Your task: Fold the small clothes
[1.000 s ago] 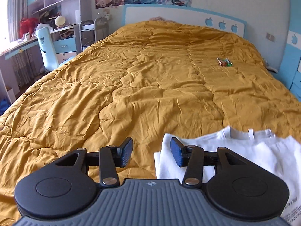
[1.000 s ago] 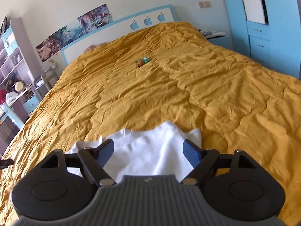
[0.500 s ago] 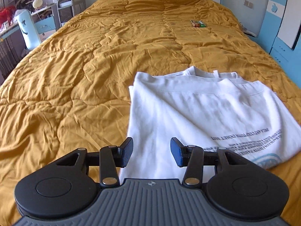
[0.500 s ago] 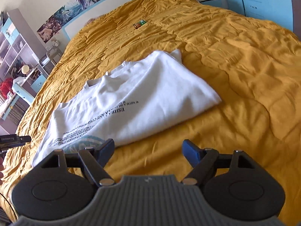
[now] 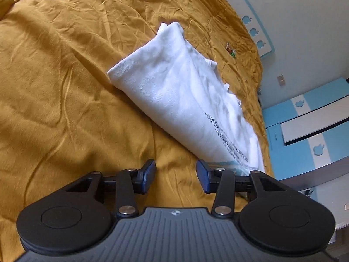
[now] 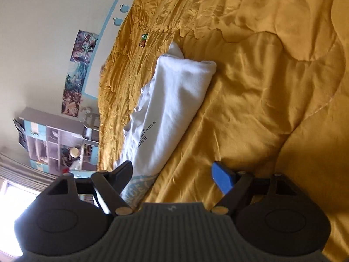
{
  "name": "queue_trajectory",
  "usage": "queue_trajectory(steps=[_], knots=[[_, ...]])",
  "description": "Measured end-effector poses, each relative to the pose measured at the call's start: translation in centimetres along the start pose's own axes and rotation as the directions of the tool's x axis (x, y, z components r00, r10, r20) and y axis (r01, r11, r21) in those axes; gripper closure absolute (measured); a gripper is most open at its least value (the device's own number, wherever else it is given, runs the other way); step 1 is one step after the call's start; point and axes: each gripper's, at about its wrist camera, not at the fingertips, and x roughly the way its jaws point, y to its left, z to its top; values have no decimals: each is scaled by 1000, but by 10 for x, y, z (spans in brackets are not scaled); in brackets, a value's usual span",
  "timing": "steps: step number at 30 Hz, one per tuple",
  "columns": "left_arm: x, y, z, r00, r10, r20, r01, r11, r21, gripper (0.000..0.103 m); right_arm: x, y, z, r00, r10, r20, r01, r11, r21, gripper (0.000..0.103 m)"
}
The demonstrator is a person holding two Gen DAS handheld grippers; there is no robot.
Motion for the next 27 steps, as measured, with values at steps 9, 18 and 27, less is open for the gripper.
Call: queue_trajectory(steps=[9, 18, 27], knots=[[38, 31, 27, 983, -122, 136, 152, 959, -240, 53, 37, -42, 21, 970, 228, 88, -244, 922, 300, 35], [58, 46, 42, 978, -143, 154, 194, 895, -401, 90, 91, -23, 32, 986, 53, 158, -93, 962, 257, 92], [23, 14, 57, 973, -219, 65, 228, 951, -207, 91, 71, 3, 22, 967, 127, 221, -178, 957, 229, 94]])
